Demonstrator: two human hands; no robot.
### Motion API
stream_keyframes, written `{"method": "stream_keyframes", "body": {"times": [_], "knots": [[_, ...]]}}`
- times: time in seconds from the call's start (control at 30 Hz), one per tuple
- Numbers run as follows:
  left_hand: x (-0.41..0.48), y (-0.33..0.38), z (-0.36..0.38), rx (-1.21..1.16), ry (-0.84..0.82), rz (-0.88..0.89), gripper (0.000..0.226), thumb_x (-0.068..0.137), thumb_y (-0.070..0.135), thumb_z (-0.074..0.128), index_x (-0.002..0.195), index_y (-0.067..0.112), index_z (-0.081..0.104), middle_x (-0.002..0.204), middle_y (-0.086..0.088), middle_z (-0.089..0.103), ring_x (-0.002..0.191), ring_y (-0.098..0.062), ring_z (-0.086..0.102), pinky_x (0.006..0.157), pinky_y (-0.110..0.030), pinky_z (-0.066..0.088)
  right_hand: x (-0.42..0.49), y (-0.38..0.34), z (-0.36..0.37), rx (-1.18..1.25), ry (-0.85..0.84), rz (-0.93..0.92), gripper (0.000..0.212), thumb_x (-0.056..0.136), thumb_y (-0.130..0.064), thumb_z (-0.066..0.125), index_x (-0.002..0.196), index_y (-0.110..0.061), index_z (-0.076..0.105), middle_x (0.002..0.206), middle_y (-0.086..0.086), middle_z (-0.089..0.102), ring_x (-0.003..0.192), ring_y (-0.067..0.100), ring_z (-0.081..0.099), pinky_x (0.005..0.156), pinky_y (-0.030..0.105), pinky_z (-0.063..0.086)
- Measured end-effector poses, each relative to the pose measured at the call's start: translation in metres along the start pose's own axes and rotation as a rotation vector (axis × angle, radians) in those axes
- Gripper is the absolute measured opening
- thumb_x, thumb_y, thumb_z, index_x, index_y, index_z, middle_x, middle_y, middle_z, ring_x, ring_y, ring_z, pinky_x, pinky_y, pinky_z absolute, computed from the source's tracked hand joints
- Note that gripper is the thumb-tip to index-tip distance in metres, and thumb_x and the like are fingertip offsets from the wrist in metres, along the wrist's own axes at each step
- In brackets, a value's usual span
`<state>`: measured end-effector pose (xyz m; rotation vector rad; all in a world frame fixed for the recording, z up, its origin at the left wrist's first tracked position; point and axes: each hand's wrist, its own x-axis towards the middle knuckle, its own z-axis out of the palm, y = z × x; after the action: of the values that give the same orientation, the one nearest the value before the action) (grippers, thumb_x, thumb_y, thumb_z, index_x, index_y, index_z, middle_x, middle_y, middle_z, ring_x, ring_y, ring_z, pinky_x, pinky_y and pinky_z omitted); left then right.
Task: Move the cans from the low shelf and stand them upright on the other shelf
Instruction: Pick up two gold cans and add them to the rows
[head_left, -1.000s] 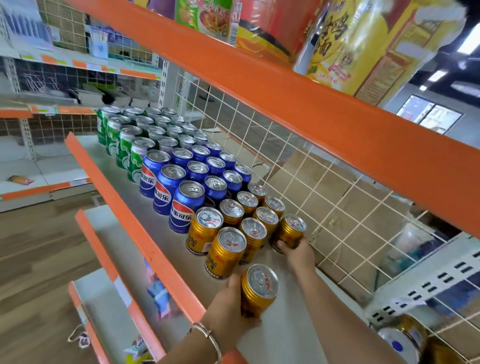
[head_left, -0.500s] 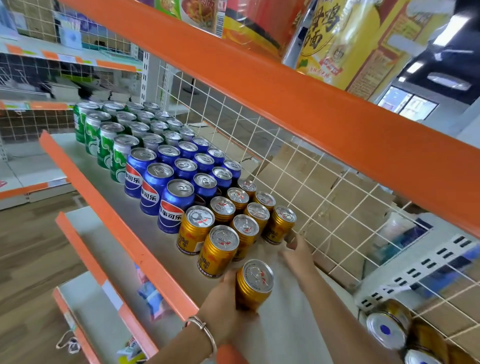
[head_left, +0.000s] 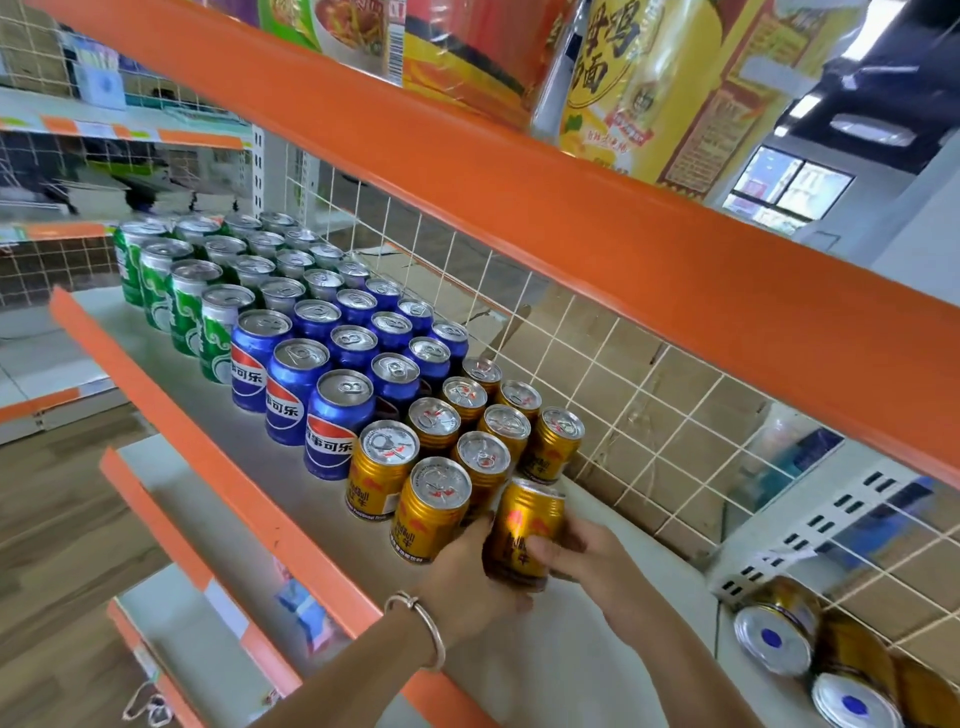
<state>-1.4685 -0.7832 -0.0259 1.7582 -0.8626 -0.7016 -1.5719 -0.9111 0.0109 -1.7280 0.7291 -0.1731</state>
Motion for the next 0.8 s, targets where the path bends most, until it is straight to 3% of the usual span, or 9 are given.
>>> {"method": "stream_keyframes", "body": {"times": [0.1,0.2,0.3,0.47,0.63,0.73,0.8], "knots": [[-0.002,-0.010,0.006,0.000,-0.009,-0.058,0.084,0.070,0.017,0.077,0.140,0.016,0.031,0.127,0.001,0.051,0.112,-0.015,0.056,0.095,-0.028,0.049,0.022,0.005,0.001,0.058,0.228,0.014,0.050,0.070,-0.026,0.081,0.115,-0.013,0.063,0.104,0.001,0.072,0.097,0.016,0.067,0.088,0.033,0.053],[-0.004,-0.016,0.008,-0.006,-0.004,-0.081,0.080,0.075,0.013,0.071,0.143,0.016,0.029,0.128,0.002,0.051,0.110,-0.010,0.056,0.095,-0.024,0.048,0.045,0.006,0.009,-0.028,0.437,-0.006,0.051,0.070,-0.031,0.083,0.112,-0.019,0.057,0.108,-0.002,0.066,0.101,0.017,0.063,0.094,0.040,0.050],[-0.004,-0.017,0.007,-0.075,-0.030,-0.105,0.082,0.066,0.015,0.069,0.140,0.013,0.034,0.118,0.003,0.050,0.108,-0.013,0.059,0.096,-0.029,0.050,0.056,0.003,0.021,-0.149,0.565,-0.054,0.066,0.068,-0.028,0.085,0.120,-0.012,0.048,0.109,-0.003,0.056,0.105,0.018,0.055,0.092,0.034,0.045],[0.000,-0.017,0.007,-0.084,-0.015,-0.116,0.081,0.054,0.023,0.055,0.133,0.009,0.043,0.104,0.004,0.055,0.099,-0.014,0.062,0.090,-0.028,0.052,0.062,0.011,0.030,-0.207,0.648,-0.102,0.072,0.063,-0.031,0.087,0.120,-0.012,0.049,0.120,0.006,0.060,0.111,0.024,0.057,0.093,0.038,0.048],[0.005,-0.013,0.011,-0.010,-0.084,-0.098,0.060,0.073,0.008,0.070,0.128,0.013,0.047,0.104,0.004,0.057,0.099,-0.014,0.062,0.093,-0.032,0.052,0.058,0.006,0.025,-0.212,0.562,-0.058,0.078,0.064,-0.028,0.087,0.128,-0.013,0.046,0.129,0.003,0.056,0.120,0.021,0.053,0.102,0.042,0.045],[0.011,-0.005,0.016,-0.013,-0.159,-0.092,0.056,0.076,0.014,0.072,0.126,0.016,0.048,0.106,0.005,0.057,0.101,-0.014,0.061,0.094,-0.032,0.051,0.040,0.007,0.020,-0.187,0.597,-0.031,0.090,0.070,-0.031,0.082,0.144,-0.016,0.033,0.144,0.004,0.043,0.130,0.020,0.044,0.109,0.044,0.039],[0.015,0.005,0.024,-0.045,-0.206,-0.108,0.050,0.077,0.022,0.074,0.120,0.021,0.048,0.109,0.005,0.058,0.104,-0.014,0.060,0.096,-0.032,0.050,0.020,0.012,0.014,-0.114,0.664,0.012,0.082,0.079,-0.026,0.075,0.147,-0.015,0.029,0.146,0.005,0.037,0.124,0.017,0.045,0.107,0.037,0.040]]}}
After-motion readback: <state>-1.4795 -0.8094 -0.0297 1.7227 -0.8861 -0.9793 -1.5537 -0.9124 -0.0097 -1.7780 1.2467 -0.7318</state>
